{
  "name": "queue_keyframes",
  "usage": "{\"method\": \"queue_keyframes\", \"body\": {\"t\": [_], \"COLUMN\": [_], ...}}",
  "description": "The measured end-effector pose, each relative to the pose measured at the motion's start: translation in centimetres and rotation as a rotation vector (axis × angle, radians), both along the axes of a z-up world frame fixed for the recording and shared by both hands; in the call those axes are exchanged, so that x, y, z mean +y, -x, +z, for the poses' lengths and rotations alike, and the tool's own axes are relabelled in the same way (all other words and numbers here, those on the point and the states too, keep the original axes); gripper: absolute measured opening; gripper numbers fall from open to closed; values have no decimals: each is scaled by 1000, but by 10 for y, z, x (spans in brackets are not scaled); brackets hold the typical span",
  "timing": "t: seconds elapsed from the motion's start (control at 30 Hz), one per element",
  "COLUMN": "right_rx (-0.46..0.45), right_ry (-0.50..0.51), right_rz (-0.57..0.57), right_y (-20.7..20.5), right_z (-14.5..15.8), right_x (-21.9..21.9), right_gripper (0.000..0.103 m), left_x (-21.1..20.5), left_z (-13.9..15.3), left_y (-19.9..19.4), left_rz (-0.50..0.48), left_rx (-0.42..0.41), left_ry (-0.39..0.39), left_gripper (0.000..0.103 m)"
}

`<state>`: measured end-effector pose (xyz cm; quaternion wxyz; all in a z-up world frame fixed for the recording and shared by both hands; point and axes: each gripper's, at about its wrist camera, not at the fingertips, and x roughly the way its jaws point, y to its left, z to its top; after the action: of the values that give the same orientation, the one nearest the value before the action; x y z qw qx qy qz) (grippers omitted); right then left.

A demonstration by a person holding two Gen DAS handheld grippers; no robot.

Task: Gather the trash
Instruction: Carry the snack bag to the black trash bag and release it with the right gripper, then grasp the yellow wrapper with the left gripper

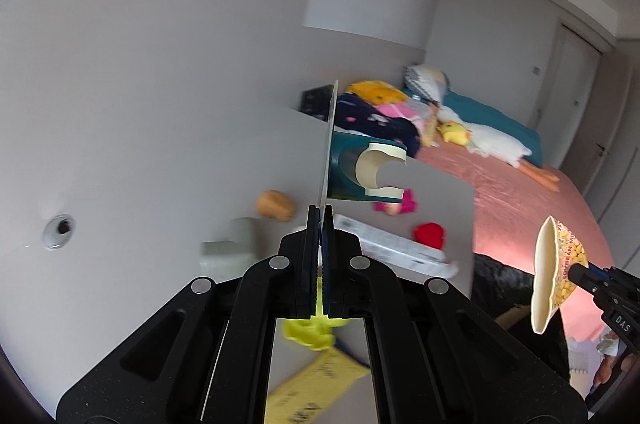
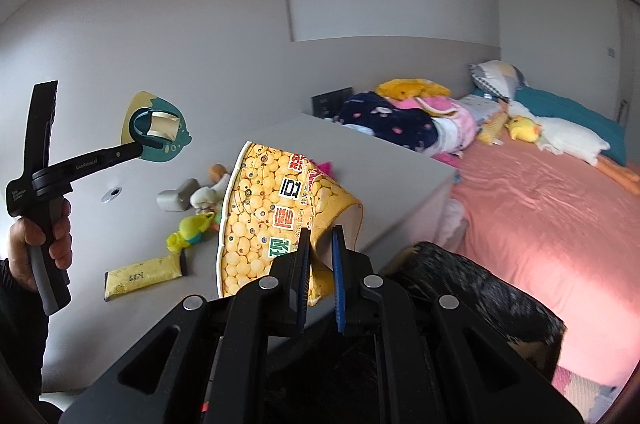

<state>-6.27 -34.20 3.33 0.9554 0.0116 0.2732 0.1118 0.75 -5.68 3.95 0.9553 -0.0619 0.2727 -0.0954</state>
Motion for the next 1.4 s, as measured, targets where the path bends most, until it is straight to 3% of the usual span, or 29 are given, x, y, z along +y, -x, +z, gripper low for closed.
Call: {"method": "queue_keyframes", "body": {"t": [0.4,0.7,0.77,0.8,0.83,0.87,0.9,0.93,1.0,1.07,1.4], "right_rx": [-4,18,32,32,21,4,-16,-22,-30,-20,-23], "right_ry": [-4,-29,-57,-83,-105,-111,-115,-118,-124,-127,-133], "right_rz": [-172,-285,-295,-303,-338,-377,-407,-422,-451,-458,-455], "right_y": [36,55,55,56,58,61,63,64,65,64,63], "right_z": [1,-1,-3,-3,-2,-1,0,1,2,0,0], "right_x": [-61,-102,-109,-114,-119,-121,-124,-126,-131,-133,-132], "right_gripper": [11,11,18,47,79,83,83,83,83,83,83], "left_x": [-81,-139,-156,-164,-170,-173,-176,-178,-180,-183,-185], "left_z": [0,-14,-22,-28,-33,-37,-39,-40,-36,-35,-32], "left_y": [0,2,1,1,1,1,2,4,14,19,19], "left_rz": [-189,-358,-438,-472,-493,-509,-513,-501,-497,-513,-520], "left_rx": [12,69,125,158,181,201,210,200,126,103,99], "left_ry": [-3,-37,-78,-97,-106,-105,-103,-109,-144,-174,-180], "left_gripper": [0,0,0,1,6,16,61,95,94,95,95]}}
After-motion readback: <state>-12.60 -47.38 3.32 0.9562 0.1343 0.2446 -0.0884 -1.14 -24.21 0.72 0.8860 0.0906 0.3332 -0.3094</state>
